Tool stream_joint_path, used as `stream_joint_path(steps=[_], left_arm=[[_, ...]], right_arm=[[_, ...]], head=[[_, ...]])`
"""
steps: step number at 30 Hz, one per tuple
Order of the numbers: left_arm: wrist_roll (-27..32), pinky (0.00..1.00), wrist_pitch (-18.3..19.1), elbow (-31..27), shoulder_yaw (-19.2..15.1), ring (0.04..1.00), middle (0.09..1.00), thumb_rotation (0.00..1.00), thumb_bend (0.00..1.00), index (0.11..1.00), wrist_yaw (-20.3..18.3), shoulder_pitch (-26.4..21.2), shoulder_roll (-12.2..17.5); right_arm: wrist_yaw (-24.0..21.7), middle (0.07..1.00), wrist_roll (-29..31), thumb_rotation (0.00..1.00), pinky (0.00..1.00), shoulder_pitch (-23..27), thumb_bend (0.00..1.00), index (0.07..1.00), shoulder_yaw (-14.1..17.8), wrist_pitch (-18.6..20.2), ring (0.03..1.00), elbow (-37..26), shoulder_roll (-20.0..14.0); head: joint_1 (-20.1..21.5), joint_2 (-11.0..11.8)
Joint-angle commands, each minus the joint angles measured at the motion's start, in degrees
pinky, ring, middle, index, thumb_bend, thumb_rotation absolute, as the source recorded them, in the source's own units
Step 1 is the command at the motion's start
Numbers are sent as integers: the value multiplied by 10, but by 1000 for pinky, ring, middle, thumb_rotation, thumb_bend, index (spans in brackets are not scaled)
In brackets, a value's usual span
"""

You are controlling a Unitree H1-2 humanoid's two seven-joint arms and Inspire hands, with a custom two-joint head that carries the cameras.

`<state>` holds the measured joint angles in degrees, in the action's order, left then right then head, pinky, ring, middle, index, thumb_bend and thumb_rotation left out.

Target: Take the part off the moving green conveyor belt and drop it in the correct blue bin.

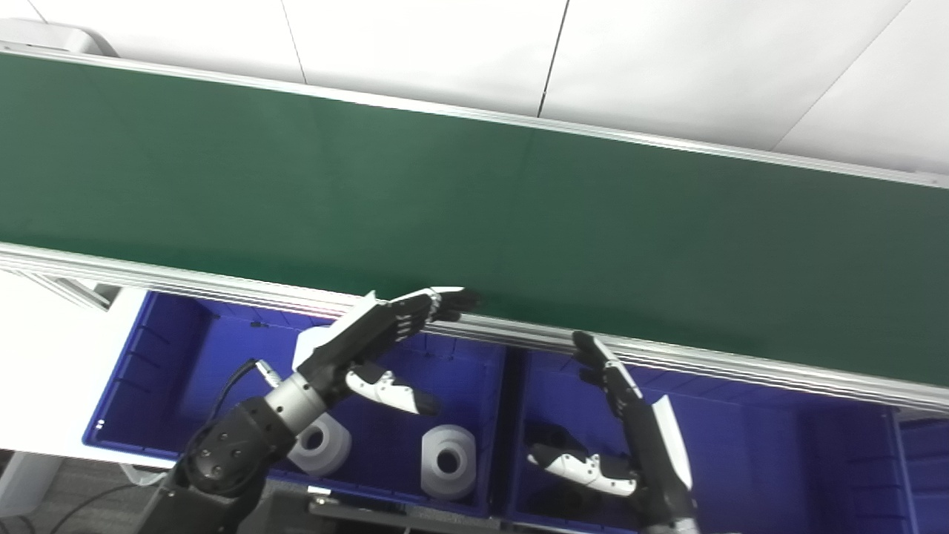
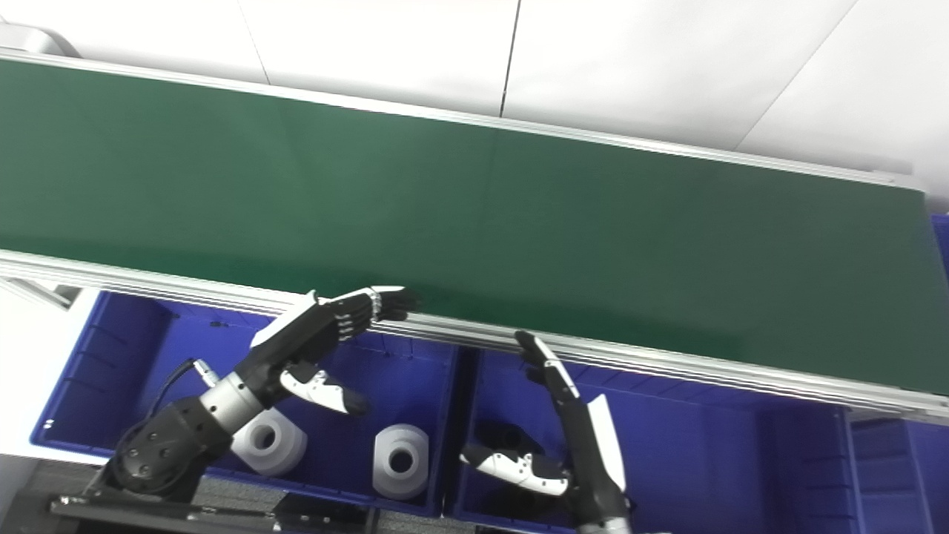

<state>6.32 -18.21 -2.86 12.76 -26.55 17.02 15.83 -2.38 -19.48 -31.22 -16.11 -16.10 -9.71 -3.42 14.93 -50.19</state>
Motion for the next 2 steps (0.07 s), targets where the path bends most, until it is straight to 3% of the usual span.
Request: stream_joint_path(steps=[1, 2], left_arm=[[24, 847, -17, 13, -7, 884, 865, 417, 792, 826, -12, -8, 15], [27, 846, -8, 16, -7, 889, 867, 412, 804, 823, -16, -7, 22]], right_arm=[[19, 900, -13, 405, 829, -6, 840, 890, -7, -20, 887, -5, 16], [25, 901, -19, 414, 824, -5, 841, 890, -10, -22, 884, -1, 20]], head=[[15, 2], [20, 2]])
